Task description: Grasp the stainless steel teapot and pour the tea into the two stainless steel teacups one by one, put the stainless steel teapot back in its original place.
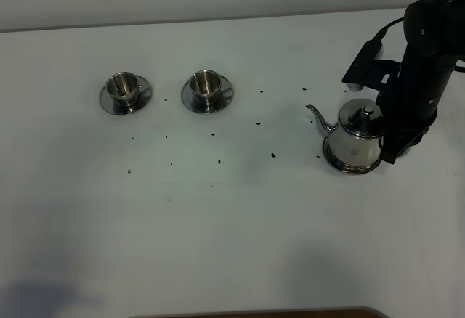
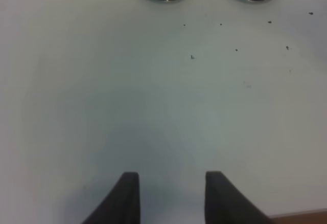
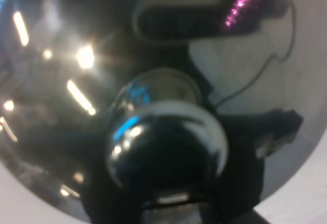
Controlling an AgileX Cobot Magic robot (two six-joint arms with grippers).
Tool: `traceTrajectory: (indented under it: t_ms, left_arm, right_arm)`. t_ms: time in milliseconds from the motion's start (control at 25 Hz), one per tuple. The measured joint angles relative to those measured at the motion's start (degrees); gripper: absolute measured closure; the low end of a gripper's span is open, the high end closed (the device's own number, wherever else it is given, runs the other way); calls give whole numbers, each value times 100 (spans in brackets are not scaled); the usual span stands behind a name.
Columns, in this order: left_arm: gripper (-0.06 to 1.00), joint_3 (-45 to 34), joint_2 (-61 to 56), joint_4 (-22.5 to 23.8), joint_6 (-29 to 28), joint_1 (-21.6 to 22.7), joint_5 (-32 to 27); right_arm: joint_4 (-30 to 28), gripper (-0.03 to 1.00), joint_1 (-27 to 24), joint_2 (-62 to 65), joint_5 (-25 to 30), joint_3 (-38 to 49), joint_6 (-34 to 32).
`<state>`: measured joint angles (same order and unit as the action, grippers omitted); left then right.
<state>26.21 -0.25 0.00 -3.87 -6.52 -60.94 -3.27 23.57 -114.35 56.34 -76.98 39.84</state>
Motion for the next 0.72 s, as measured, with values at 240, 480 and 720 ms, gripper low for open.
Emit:
traceTrajectory:
  t_ms: [240,480,720]
  left_arm:
    - [58,0,0,0,0,0,0]
    - [58,0,0,0,0,0,0]
    - [58,0,0,0,0,0,0]
  right_arm:
    - [-44,78,0,0,353,-137,5]
    - [-202,78,0,0,702,-389,6]
    - [-206,78,0,0,720,-395,6]
